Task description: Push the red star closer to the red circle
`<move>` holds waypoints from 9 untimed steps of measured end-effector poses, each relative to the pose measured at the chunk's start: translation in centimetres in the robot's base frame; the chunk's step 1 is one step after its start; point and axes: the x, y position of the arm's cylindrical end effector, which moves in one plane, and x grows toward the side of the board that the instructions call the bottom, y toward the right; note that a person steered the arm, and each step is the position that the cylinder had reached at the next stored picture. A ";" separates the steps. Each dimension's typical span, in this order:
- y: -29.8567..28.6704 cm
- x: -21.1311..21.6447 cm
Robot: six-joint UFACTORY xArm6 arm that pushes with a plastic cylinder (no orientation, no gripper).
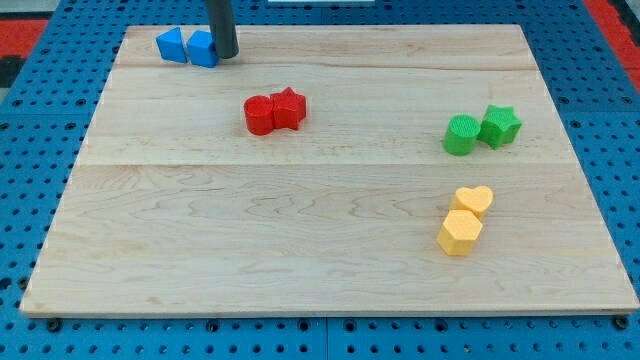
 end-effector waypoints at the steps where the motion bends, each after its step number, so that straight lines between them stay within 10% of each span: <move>1: 1.4 -0.2; 7: 0.8 0.2; 9: 5.4 6.2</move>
